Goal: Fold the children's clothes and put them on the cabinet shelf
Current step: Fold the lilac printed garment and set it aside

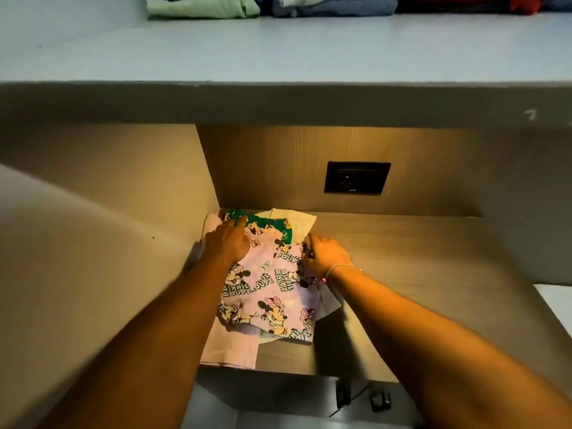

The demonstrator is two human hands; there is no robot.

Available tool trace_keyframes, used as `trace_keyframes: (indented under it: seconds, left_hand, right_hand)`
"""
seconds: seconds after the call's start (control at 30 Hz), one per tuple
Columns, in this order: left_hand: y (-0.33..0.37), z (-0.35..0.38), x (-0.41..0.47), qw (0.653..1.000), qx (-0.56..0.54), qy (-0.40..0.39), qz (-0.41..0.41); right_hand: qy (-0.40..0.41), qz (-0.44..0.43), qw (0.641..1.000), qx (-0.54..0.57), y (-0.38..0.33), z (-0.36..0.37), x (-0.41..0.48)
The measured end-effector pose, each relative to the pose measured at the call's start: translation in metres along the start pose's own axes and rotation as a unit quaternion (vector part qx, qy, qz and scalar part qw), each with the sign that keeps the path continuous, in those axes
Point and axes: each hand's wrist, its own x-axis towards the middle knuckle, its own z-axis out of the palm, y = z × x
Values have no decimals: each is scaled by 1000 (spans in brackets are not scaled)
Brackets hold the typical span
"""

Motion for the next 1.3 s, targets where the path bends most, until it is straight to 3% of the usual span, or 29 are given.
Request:
trace_keyframes:
  seconds: [0.17,0.43,0.53,0.8,1.0,1.17,1.3]
  left_hand:
    - [-6,16,6,999,23,36,-13]
    - [-5,18,-1,989,-3,146,-6]
    - [-3,13,-8,976,18,214,25]
    - [5,-13,-32,921,-83,366,104]
    - [29,-30,-34,920,-156,343,109]
    - [47,-12,-8,979,-65,162,104]
    - [66,13,4,995,49,13,83]
  right_hand:
    - [-9,9,999,-35,6,10,3]
    - [40,2,999,-12,12,18,6]
    - [66,-13,998,-4,14,17,4]
    - [98,-16,988,118,21,-9,-18]
    - [72,28,972,221,52,-30,-52]
    - [32,72,970,231,72,-26,-70]
    - [19,76,978,194,75,-18,-74]
